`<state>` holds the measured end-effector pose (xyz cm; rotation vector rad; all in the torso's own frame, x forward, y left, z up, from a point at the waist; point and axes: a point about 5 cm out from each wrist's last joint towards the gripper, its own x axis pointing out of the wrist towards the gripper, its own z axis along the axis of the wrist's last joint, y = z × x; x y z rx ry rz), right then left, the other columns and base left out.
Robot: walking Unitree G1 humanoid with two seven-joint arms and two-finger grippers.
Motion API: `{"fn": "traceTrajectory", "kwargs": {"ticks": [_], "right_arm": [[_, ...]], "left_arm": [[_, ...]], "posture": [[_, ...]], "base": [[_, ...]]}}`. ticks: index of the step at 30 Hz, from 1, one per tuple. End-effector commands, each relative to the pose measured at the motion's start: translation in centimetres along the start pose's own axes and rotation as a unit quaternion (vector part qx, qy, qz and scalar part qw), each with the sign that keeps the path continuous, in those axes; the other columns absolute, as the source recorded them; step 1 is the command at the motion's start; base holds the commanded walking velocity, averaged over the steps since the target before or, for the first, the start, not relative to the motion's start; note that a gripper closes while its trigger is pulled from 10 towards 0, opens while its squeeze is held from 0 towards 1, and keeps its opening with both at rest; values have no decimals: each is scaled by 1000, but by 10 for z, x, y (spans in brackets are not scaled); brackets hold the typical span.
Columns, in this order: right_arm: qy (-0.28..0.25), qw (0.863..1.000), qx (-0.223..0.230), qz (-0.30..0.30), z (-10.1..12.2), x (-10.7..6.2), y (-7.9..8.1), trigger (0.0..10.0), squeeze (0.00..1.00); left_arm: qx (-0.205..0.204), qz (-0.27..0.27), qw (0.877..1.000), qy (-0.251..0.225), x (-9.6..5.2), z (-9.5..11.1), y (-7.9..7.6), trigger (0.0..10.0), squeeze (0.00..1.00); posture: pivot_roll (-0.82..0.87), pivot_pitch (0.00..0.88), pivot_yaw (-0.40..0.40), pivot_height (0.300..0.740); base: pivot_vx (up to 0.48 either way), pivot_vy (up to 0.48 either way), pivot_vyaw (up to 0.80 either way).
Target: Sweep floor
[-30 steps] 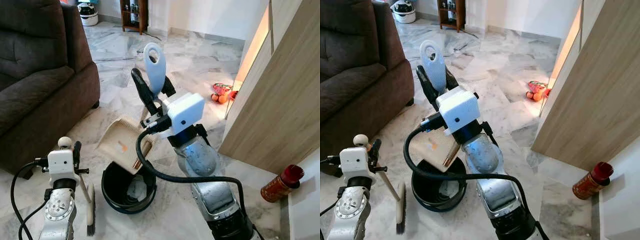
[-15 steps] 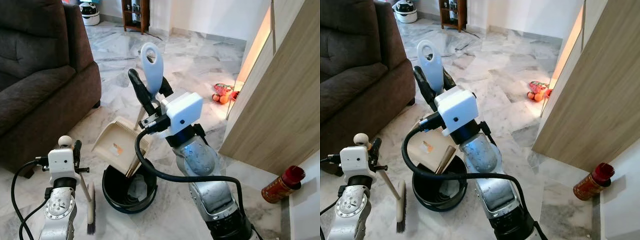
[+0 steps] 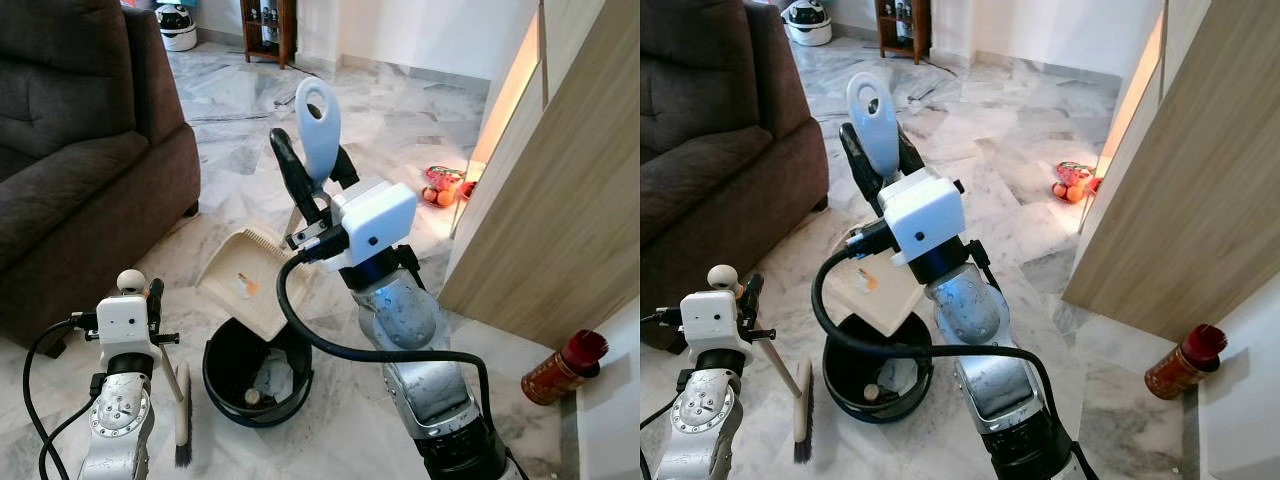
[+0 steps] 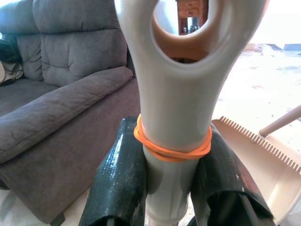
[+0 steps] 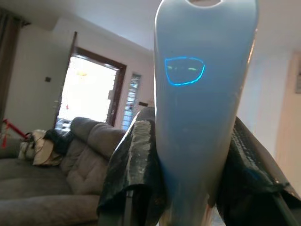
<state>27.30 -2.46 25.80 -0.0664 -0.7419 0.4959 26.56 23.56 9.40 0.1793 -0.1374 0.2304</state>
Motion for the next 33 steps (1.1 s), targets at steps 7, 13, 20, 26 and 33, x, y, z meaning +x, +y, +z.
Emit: {"fn": "traceTrajectory", "kwargs": {"ticks": [7, 13, 20, 26, 33], "right_arm": [[-26, 987, -110, -118, 11, 7, -50, 10000, 0], [24, 976, -127, -176, -6, -1, -75, 10000, 0], [97, 955, -172, -219, -39, -19, -102, 10000, 0], [137, 942, -183, -244, -56, -31, -115, 10000, 0], [220, 930, -122, -269, -98, -54, -114, 10000, 0]], "left_arm": [[-3, 0, 1000, -16, 3, 4, -1, 10000, 0], [-6, -2, 1000, -14, 2, 3, -2, 10000, 0], [-12, -9, 1000, -12, 1, 2, -5, 10000, 0], [-17, -14, 1000, -7, -1, 0, -7, 10000, 0], [-24, -29, 999, 1, -5, -3, -12, 10000, 0]], "posture": [[142, 79, -14, 740], [140, 79, -18, 740], [137, 80, -25, 740], [135, 83, -29, 740], [140, 72, -42, 740]], "base": [[0, 0, 0], [0, 0, 0], [0, 0, 0], [0, 0, 0], [0, 0, 0]]}}
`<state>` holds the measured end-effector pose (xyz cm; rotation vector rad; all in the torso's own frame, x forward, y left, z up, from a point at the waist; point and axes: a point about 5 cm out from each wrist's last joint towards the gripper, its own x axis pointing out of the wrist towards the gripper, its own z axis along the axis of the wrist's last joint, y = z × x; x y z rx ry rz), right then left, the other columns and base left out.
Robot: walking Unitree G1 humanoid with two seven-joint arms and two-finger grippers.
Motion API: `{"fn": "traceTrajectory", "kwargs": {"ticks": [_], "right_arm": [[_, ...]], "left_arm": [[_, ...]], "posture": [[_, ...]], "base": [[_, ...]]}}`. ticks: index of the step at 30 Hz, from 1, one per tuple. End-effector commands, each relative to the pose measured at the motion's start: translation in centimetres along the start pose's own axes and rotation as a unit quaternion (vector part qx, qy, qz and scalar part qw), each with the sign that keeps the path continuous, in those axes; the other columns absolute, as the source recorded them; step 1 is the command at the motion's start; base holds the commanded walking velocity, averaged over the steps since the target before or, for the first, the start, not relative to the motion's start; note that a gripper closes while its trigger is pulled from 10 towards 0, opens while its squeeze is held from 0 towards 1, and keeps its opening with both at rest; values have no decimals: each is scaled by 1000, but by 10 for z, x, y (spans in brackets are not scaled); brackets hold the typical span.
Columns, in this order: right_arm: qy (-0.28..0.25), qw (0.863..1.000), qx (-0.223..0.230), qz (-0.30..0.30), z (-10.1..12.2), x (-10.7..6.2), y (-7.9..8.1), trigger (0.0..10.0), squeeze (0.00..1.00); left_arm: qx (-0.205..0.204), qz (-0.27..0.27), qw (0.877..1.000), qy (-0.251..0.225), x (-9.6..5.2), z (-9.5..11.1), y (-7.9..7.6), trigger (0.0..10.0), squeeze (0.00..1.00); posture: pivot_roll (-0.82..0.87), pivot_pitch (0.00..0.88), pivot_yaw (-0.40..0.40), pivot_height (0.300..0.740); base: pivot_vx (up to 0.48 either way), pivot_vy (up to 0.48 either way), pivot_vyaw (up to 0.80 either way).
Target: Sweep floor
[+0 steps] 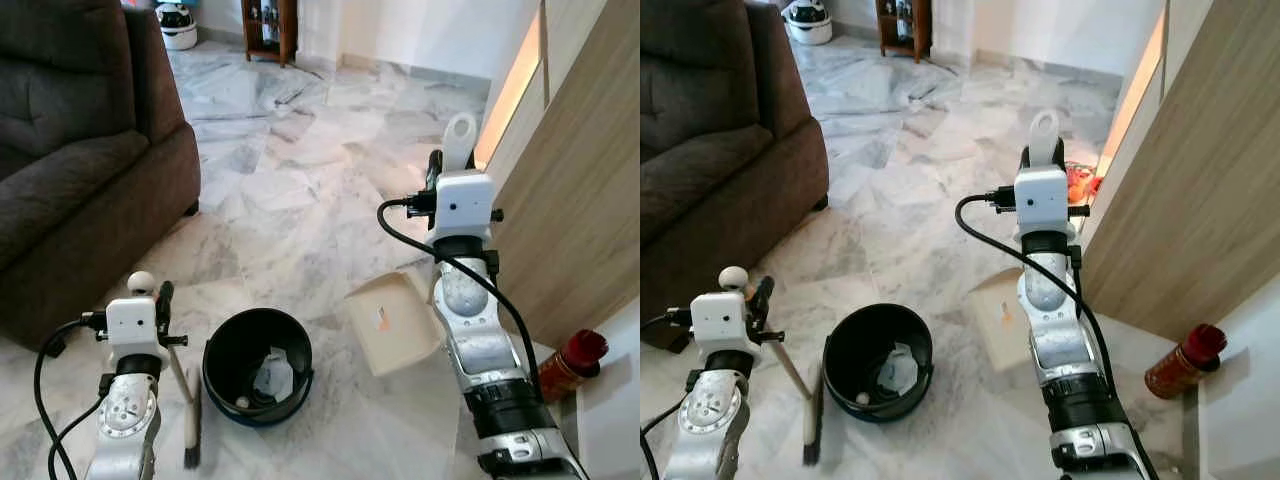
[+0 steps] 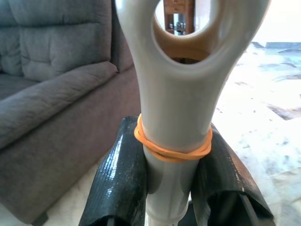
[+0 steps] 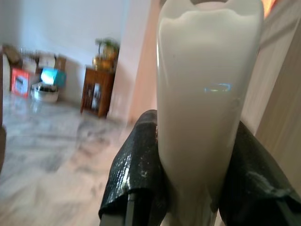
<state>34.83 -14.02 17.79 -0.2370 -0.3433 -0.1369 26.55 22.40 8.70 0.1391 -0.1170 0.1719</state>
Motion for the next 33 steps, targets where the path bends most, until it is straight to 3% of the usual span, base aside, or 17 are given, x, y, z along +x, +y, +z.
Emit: {"fn": "traceTrajectory", "kwargs": {"ticks": [1, 11, 18, 33], "right_arm": [[10, 1000, 23, -6, -6, 1, 2, 10000, 0], [53, 998, 26, 4, -36, -3, 4, 10000, 0], [59, 998, 27, 7, -42, -6, 6, 10000, 0], [91, 991, 94, 21, -61, -16, 11, 10000, 0]], "left_arm": [[-3, 0, 1000, -9, -2, 1, 0, 10000, 0], [-9, -2, 1000, -7, -6, 0, 0, 10000, 0], [-12, -8, 1000, -7, -7, 0, -2, 10000, 0], [-15, -10, 1000, -10, -7, 0, -6, 10000, 0]], "posture": [[141, 71, -42, 740], [147, 56, -49, 740], [146, 40, -44, 740], [154, 0, -47, 740]], "base": [[0, 0, 0], [0, 0, 0], [0, 0, 0], [0, 0, 0]]}}
